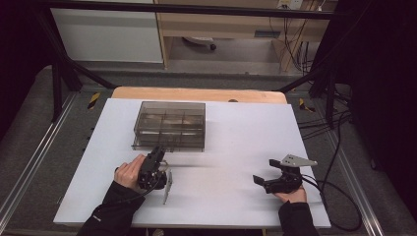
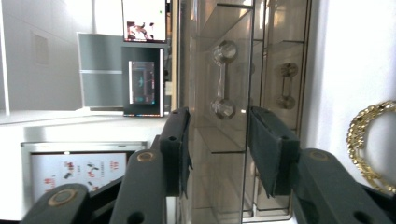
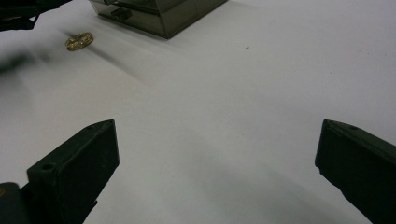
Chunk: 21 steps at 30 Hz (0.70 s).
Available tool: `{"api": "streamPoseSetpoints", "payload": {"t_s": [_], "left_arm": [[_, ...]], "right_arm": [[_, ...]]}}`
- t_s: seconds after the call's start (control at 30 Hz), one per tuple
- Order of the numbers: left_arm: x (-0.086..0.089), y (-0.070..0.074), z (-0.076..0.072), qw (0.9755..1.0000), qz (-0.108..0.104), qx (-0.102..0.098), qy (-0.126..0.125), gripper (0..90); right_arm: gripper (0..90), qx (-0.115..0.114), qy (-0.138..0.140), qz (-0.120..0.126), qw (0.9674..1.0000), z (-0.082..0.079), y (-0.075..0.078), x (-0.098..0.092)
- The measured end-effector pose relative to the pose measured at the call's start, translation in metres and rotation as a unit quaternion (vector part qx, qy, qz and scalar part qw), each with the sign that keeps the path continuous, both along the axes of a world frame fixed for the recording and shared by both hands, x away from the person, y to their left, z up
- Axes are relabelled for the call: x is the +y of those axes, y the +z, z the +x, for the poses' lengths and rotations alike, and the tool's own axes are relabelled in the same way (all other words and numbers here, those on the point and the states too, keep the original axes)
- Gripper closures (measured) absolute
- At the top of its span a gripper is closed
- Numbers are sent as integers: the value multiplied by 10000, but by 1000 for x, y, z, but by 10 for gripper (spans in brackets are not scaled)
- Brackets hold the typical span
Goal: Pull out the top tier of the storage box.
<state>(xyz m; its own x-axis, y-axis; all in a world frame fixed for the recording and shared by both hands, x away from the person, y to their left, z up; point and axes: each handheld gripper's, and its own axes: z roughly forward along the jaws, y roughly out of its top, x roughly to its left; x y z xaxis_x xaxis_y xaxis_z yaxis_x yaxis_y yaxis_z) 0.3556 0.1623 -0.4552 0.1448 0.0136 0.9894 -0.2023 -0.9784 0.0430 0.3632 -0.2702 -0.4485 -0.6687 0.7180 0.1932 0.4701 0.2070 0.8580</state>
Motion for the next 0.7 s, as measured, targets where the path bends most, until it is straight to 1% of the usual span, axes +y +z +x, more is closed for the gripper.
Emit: {"api": "streamPoseSetpoints", "payload": {"t_s": [0.17,0.23,0.27,0.3,0.33,0.37,0.4,0.43,0.47,0.53,0.6,0.67,0.7], "left_arm": [[0,6,1,9995,-131,274,-58,542],[0,9,2,9988,-215,431,-68,513],[0,10,2,9985,-222,491,-61,513],[0,11,2,9979,-284,576,-83,504],[0,12,2,9976,-296,621,-92,493],[0,13,2,9972,-347,646,-114,473],[0,15,1,9965,-413,717,-100,473],[1,17,1,9955,-490,800,-109,452],[1,18,1,9945,-555,880,-114,452],[1,21,0,9928,-629,1009,-103,433],[2,23,0,9903,-771,1147,-113,419],[3,26,0,9856,-993,1366,-101,391],[4,27,-1,9841,-1070,1413,-83,391]], "right_arm": [[5,-4,5,-22,10000,0,0,0],[5,-8,3,-8,10000,0,0,0],[5,-8,3,-8,10000,0,0,0],[5,-7,3,-6,10000,0,0,0],[5,-14,-1,-4,10000,0,0,0],[5,-13,-3,-2,10000,0,0,0],[5,-13,-3,-2,10000,0,0,0],[5,-5,-2,3,10000,0,0,0],[5,-5,-2,3,10000,0,0,0],[5,-8,1,-1,10000,0,0,0],[5,-9,-5,-1,10000,0,0,0],[5,-4,-5,3,10000,0,0,0],[5,-4,-5,3,10000,0,0,0]]}}
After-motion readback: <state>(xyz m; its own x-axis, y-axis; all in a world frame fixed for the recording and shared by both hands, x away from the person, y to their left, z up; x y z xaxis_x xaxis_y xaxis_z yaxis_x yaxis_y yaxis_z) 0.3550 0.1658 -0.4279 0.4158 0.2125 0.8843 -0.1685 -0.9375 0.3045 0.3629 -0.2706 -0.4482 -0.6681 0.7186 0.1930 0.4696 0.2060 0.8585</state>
